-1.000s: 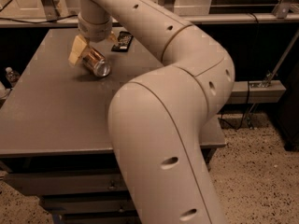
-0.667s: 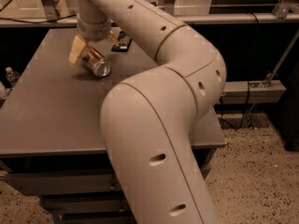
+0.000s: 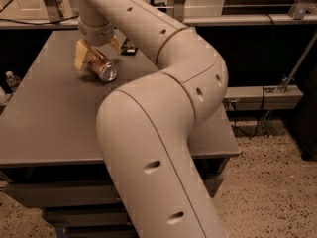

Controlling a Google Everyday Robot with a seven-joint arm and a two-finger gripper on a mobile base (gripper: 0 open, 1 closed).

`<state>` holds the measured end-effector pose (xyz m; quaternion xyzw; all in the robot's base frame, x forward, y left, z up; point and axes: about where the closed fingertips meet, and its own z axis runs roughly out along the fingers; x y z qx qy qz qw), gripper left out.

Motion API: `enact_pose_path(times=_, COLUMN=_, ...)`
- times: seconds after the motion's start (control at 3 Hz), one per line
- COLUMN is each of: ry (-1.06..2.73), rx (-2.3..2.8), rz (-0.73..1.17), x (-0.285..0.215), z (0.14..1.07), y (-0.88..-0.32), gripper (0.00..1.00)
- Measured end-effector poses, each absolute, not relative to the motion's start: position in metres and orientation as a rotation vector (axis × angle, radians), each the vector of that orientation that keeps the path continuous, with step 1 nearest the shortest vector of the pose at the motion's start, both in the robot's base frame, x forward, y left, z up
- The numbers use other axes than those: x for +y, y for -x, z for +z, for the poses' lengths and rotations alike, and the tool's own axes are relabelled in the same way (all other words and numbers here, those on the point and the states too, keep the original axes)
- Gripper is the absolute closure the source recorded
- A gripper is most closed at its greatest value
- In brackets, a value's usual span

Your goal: Place orange can upright

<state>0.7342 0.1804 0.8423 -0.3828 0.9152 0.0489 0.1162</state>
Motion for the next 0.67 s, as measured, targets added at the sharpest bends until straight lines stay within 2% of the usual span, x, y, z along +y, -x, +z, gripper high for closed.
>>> enact_pose_path(times=0.67, ry=1.109, rx=2.695, rz=0.135, x=0.183, z=0.8406, y=-0.7344, gripper=0.65)
